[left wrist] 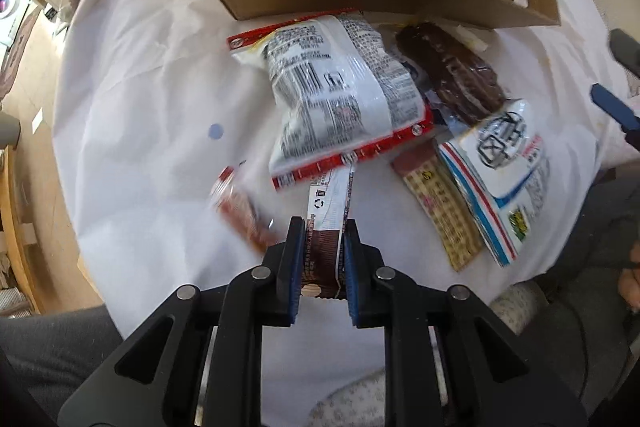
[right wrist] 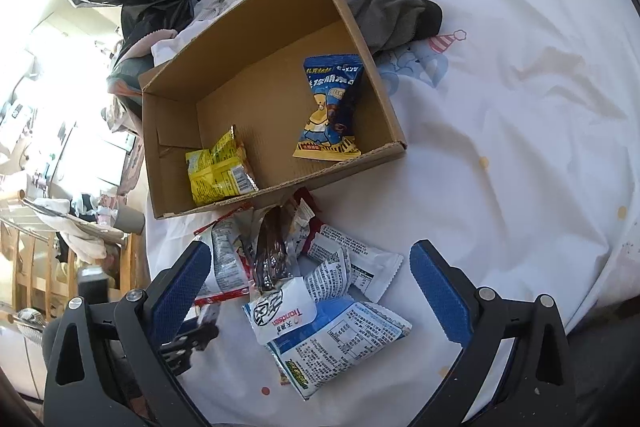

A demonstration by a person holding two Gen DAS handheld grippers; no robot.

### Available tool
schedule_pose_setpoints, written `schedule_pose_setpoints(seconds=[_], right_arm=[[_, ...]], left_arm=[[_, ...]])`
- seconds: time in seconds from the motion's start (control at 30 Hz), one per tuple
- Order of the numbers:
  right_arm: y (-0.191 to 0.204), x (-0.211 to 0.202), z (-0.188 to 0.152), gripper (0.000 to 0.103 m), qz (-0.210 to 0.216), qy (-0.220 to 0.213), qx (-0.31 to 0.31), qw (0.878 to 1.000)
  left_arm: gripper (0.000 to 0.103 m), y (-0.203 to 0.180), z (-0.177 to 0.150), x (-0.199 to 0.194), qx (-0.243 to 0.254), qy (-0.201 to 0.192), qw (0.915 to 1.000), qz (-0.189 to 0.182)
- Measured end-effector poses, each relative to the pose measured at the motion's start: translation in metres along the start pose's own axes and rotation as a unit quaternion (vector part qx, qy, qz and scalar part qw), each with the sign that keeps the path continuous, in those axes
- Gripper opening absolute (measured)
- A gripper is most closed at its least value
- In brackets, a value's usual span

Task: Organize snacks
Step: 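Grasp the striped wafer bar with the left tool while the right tool grasps the chocolate bar and Tiandsen packet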

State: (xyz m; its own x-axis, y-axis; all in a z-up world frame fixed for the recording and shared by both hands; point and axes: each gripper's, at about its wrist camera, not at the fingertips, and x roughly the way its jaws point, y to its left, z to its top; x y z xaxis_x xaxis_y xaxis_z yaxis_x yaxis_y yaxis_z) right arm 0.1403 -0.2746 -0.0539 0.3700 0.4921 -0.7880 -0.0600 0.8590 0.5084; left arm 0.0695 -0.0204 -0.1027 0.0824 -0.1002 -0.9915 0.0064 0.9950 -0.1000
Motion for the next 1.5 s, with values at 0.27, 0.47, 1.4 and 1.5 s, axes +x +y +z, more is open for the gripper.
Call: schedule_pose_setpoints(seconds=[0.27,0.47,1.4,1.5], right_arm=[[0.003,0.006,-0.005,0.102,-0.009,0.022,-0.012,1.000],[0.025,0.033,-0.014,0.102,-0.037,0.072,-0.066,0.995],[0.083,0.142,-0.041,0.073,-0.207,0.108,-0.270,0.934],[0.086,0.135,-0.036,0.069,-0.191,0.105,-0.253,0.942]], left_arm=[[0.015,0.004,-0.037,-0.040,-0.005,-0.010,0.9999,-0.013],[0.015,0.010,-0.022,-0.065,-0.007,-0.080,0.9967,0.008],[0.015,0.030,0.029,-0.049,-0.069,-0.118,0.9901,-0.030],[0.015,0.028,0.028,-0.050,-0.066,-0.119,0.9901,-0.032]])
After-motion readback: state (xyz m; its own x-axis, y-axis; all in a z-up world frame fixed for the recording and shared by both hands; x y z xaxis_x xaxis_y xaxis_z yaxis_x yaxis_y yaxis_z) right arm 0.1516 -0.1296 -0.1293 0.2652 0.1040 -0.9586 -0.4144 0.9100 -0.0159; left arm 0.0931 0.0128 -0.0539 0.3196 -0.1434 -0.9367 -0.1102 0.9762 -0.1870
